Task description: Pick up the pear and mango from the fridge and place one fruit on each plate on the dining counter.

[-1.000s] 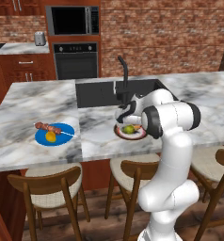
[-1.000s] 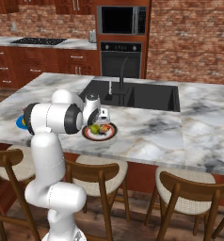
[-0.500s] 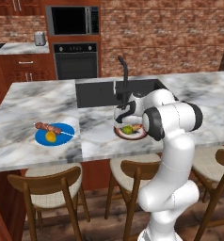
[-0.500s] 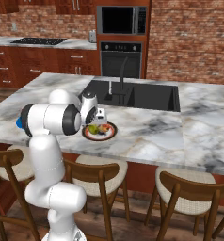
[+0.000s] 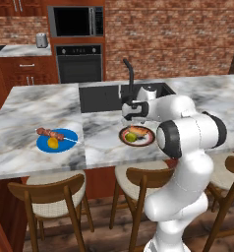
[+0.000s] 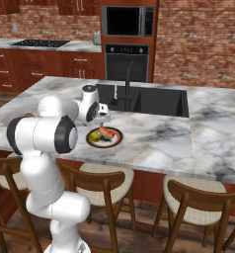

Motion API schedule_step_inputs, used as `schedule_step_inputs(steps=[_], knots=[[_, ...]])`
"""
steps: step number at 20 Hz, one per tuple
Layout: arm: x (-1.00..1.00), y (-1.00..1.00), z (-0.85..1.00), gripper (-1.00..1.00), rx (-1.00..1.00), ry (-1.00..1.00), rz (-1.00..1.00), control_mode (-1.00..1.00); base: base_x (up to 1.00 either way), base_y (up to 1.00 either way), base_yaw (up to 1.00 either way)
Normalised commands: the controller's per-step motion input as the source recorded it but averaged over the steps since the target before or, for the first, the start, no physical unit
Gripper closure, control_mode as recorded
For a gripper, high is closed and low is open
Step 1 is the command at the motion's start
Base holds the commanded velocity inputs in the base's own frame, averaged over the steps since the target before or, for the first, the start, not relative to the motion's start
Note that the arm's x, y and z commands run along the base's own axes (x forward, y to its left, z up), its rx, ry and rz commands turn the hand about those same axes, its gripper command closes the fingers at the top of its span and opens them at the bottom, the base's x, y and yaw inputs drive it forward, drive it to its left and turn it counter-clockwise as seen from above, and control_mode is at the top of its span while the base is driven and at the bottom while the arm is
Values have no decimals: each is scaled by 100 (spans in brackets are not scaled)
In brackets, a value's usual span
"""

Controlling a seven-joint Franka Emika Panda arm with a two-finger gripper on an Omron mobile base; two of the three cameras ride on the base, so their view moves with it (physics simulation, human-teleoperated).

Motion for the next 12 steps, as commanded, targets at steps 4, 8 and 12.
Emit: schedule_step_inputs(steps=[4,8,12], knots=[[-60,0,96,-100,-4,-6,0,-100,0,0,0],[-67,1,89,-100,-2,-4,0,-100,0,0,0],[-75,4,83,-100,0,-3,0,-100,0,0,0]])
